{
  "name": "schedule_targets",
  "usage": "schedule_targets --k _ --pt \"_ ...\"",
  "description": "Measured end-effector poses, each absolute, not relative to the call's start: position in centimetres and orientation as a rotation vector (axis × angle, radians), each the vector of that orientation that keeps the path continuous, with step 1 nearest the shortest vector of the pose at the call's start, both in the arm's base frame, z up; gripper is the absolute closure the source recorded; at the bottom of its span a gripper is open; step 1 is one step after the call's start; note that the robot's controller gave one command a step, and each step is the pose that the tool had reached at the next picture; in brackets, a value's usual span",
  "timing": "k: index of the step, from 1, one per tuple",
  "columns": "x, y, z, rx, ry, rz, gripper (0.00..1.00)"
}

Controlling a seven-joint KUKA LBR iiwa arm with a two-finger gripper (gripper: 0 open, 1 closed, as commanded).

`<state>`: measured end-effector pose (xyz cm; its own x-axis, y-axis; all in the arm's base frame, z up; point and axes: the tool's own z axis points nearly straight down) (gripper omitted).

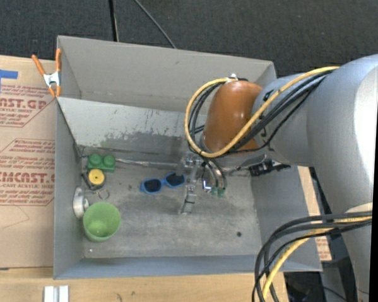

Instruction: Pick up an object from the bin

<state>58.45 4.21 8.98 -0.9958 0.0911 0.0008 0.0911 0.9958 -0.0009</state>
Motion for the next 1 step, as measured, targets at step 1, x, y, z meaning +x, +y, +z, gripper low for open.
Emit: schedule_targets --k 1 --pt "58.44 4.59 7.35 -0.379 -3.121 -0.002 0.00"
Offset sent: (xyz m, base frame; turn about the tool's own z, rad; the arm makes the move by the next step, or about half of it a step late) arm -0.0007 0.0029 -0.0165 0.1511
